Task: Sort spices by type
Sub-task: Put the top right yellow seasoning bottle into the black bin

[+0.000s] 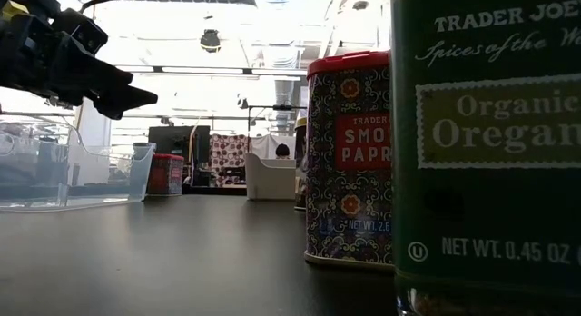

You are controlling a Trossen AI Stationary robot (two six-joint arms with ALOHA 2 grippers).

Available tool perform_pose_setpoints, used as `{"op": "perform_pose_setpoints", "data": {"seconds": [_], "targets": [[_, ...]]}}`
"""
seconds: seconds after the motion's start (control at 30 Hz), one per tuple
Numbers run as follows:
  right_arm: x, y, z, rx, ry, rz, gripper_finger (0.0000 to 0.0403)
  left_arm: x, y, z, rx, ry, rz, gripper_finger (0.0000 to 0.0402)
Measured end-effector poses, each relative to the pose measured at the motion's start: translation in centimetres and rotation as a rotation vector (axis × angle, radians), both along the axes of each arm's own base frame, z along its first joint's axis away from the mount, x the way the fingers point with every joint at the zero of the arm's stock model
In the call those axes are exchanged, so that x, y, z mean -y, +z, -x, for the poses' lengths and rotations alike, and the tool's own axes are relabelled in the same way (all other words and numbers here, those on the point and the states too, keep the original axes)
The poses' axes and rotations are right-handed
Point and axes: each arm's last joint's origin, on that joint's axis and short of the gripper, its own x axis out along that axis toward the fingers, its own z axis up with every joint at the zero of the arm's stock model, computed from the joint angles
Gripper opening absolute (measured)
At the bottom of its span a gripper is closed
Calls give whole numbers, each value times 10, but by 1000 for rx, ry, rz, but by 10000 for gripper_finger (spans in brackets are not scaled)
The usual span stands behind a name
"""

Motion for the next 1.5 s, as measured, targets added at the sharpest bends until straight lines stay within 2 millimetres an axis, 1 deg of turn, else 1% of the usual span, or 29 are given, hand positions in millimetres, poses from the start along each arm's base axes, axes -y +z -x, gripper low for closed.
{"op": "perform_pose_setpoints", "data": {"seconds": [1.5], "targets": [[3, 1, -2, 18, 21, 36, 287, 0, 0, 0, 0, 0, 0, 279]]}}
